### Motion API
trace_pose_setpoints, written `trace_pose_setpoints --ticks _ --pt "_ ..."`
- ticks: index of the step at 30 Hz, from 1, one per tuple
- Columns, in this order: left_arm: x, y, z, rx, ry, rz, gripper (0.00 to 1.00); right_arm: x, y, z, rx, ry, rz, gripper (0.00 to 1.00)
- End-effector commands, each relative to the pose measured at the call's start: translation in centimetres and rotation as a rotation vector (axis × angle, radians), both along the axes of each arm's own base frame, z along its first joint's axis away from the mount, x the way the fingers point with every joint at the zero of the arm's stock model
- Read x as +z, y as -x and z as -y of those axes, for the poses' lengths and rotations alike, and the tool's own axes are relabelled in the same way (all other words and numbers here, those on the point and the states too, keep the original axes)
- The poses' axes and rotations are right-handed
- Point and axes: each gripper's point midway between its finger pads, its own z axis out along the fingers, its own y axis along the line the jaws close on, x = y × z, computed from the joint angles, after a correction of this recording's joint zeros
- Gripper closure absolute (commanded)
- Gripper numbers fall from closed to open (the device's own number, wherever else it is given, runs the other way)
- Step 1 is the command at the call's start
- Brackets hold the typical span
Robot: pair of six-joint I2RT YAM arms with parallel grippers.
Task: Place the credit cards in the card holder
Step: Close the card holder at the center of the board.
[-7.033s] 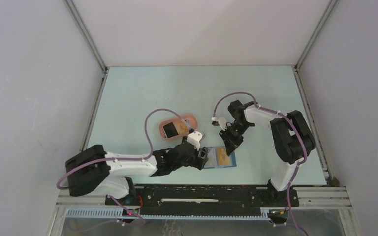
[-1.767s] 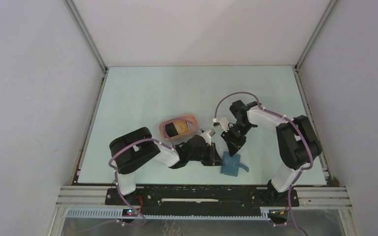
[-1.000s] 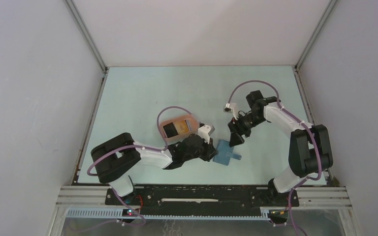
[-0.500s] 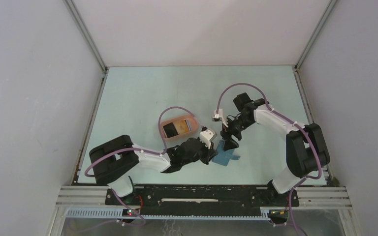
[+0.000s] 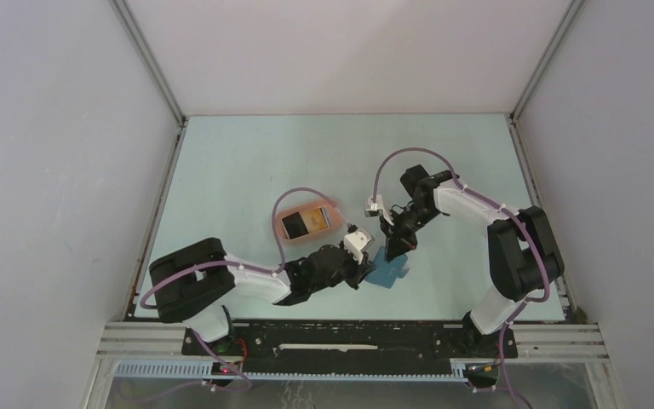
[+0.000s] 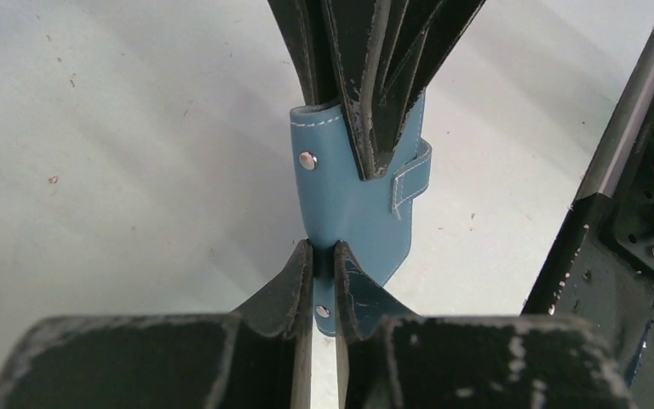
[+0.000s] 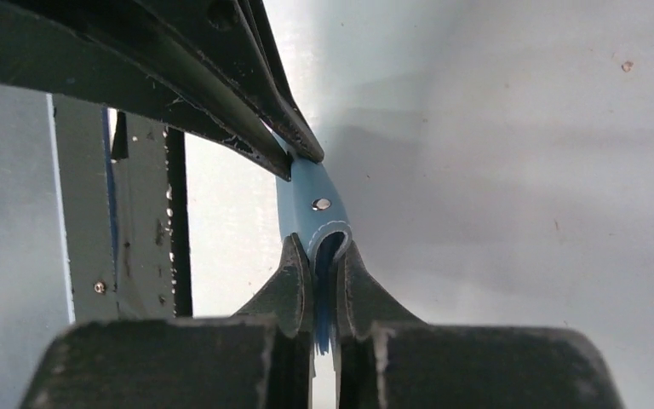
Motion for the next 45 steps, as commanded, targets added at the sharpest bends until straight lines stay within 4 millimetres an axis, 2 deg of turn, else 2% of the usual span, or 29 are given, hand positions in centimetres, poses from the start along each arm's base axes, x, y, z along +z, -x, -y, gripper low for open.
trace_pose_setpoints --ticks 1,4,7,14,16,21,22,26,28,30,34,37,41,45 --pt "2.7 -1.4 -1.4 0.09 0.061 0.085 0.86 1.7 0.6 -0.4 0.048 -0.048 0.019 1.0" --pt "3.7 -1.6 -2.7 0.141 0.092 0.088 0.7 2.7 0.4 -0.1 0.035 -0.061 0.053 1.0" --pt "5.4 -1.4 -4.5 0.189 0.137 0.094 0.61 4.0 -1.0 0.7 -0.025 -0.054 0.138 1.0" --pt "6.9 -1.0 -9.8 0.291 0.137 0.132 0.44 7.8 -7.6 3.5 -0.329 0.078 0.592 1.0" --pt "7.7 -1.2 -10.9 0.318 0.151 0.16 0.39 7.5 -8.4 3.6 -0.362 0.123 0.716 1.0" --pt "9.1 -1.4 -13.3 0.385 0.209 0.207 0.26 4.5 -9.1 3.2 -0.39 0.244 0.993 1.0" --pt "9.1 -1.3 -13.6 0.391 0.219 0.208 0.25 3.6 -8.8 3.2 -0.375 0.27 1.019 1.0" --pt "9.2 -1.2 -14.4 0.407 0.252 0.206 0.23 2.5 -7.8 2.5 -0.304 0.292 1.124 1.0" --pt "9.1 -1.0 -14.4 0.406 0.258 0.199 0.23 1.7 -6.1 2.1 -0.236 0.274 1.093 0.99" --pt "8.9 -1.0 -14.4 0.405 0.259 0.194 0.23 0.6 -4.2 1.8 -0.164 0.259 1.018 0.92" --pt "8.8 -1.1 -14.3 0.404 0.253 0.19 0.23 -2.0 -0.4 2.1 -0.023 0.256 0.861 0.74" --pt "9.0 -1.0 -13.9 0.391 0.259 0.185 0.2 -2.8 0.7 2.3 0.02 0.259 0.812 0.56" --pt "9.1 -0.8 -13.1 0.362 0.273 0.166 0.17 -2.1 1.4 2.0 0.029 0.222 0.797 0.29" --pt "9.1 -0.5 -12.3 0.331 0.288 0.145 0.14 -0.9 2.5 1.6 0.041 0.179 0.755 0.18"
